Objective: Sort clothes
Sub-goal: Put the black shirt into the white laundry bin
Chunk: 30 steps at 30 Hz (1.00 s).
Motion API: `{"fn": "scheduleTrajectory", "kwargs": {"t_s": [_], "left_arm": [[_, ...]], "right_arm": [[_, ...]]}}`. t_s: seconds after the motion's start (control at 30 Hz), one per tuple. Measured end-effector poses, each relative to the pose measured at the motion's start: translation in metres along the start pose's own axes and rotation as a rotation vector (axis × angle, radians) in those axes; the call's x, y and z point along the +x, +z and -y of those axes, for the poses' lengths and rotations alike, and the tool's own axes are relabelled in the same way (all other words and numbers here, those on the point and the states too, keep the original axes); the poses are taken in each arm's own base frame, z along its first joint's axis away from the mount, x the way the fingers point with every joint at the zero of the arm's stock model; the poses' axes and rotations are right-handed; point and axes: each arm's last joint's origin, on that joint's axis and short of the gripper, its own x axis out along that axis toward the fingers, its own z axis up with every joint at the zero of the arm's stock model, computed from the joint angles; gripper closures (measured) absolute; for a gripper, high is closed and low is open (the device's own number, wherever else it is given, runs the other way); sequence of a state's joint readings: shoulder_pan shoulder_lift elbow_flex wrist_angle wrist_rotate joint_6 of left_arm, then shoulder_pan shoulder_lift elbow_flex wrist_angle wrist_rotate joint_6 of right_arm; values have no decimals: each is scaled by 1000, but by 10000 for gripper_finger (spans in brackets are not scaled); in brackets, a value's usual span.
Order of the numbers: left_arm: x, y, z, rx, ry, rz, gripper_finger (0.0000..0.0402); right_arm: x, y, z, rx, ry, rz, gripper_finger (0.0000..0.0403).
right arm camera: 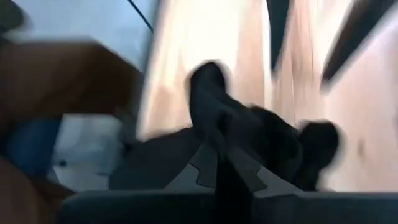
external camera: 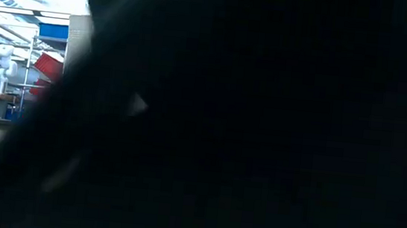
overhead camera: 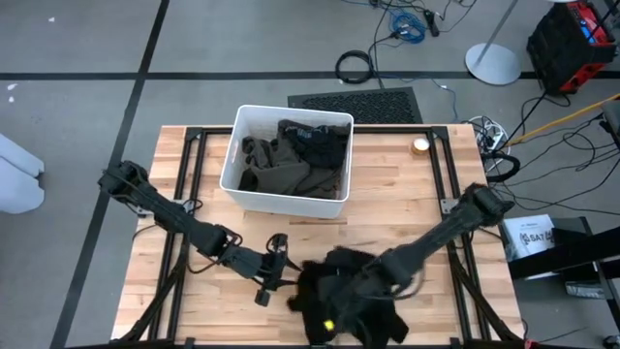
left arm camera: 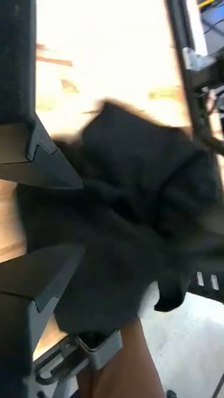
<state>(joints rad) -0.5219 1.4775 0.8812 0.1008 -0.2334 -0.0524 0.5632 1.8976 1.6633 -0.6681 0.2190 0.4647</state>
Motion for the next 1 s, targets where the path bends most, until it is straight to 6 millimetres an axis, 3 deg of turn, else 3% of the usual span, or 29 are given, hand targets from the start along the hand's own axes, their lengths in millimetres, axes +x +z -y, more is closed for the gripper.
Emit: {"fn": "scheduleTrajectory", "kwargs": {"t_s": [0.13, 0.27, 0.47, 0.67, 1.0], "left_arm": [[-11, 9, 3, 10, -15, 119, 238], [-31, 26, 9, 42, -139, 299, 238], [-67, 49, 20, 137, -374, 530, 238], [-71, 49, 27, 179, -387, 547, 238], [-33, 37, 35, 241, -6, 537, 238]], "right_arm": [[-65, 28, -17, -86, 40, 196, 402], [-130, 38, -26, -159, 92, 353, 402], [-187, 33, -26, -217, 138, 469, 403], [-196, 32, -22, -205, 103, 494, 403], [-194, 37, -17, -178, 81, 512, 403]]}}
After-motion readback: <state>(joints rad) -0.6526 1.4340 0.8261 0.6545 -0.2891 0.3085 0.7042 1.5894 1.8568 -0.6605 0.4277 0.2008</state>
